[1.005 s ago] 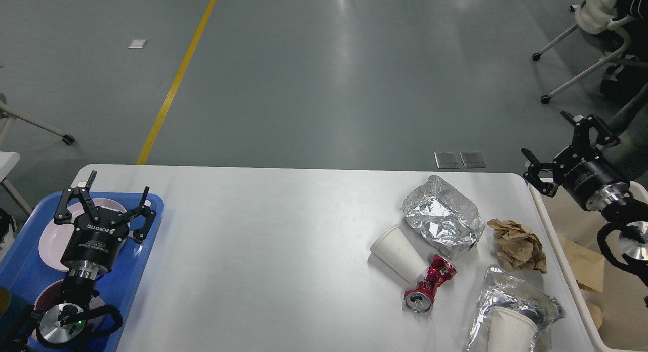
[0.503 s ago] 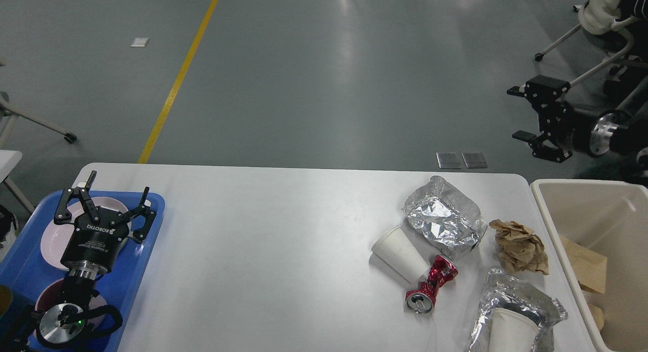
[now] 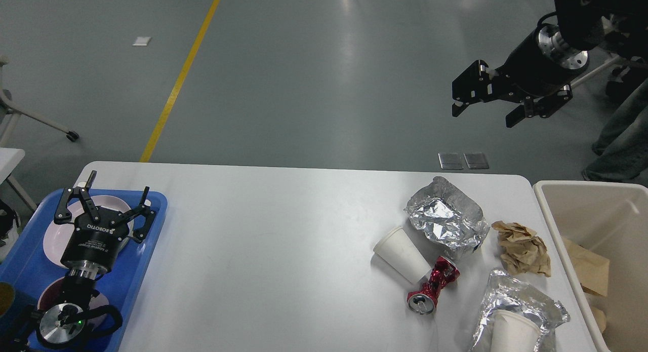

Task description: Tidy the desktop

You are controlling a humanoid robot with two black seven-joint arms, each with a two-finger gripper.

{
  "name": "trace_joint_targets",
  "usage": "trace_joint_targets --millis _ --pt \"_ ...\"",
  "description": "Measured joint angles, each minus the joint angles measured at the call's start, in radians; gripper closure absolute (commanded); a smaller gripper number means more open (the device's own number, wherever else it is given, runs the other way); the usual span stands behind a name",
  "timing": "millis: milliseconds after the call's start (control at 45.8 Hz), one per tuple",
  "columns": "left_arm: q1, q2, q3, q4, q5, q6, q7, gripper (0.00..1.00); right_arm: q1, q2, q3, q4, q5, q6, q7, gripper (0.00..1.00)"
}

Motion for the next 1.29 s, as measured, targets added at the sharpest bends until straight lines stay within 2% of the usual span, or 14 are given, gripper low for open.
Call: trace_joint_targets --millis 175,350,481,808,874,961,1027,1289 --pt "0.000 0.000 0.000 0.000 0.000 0.000 0.000 0.03 0.163 0.040 -0.016 0.222 0.008 0.014 -0.100 0.00" --pt "0.000 0.000 0.000 0.000 0.000 0.000 0.000 0.03 0.329 0.002 -0.018 0.491 0.018 -0.006 -0.181 0.00" --pt "0.000 0.000 0.000 0.000 0.000 0.000 0.000 0.03 0.386 -0.041 -0.017 0.592 0.021 -0.010 -0.201 0.00" --pt "0.000 0.000 0.000 0.000 0.000 0.000 0.000 0.03 0.396 -0.059 -0.084 0.627 0.049 -0.044 -0.189 0.04" --pt "0.000 0.000 0.000 0.000 0.000 0.000 0.000 0.03 0.394 -0.061 -0.100 0.630 0.061 -0.063 -0.156 0.04" --pt "0.000 0.000 0.000 0.000 0.000 0.000 -0.001 0.03 0.386 -0.062 -0.125 0.638 0.066 -0.092 -0.077 0.04" --pt "0.000 0.000 0.000 0.000 0.000 0.000 -0.001 0.03 0.374 -0.060 -0.146 0.641 0.067 -0.118 -0.041 0.03" --pt "-0.001 0.000 0.000 0.000 0.000 0.000 -0.001 0.03 0.217 -0.060 -0.149 0.617 0.074 -0.243 -0.028 0.01"
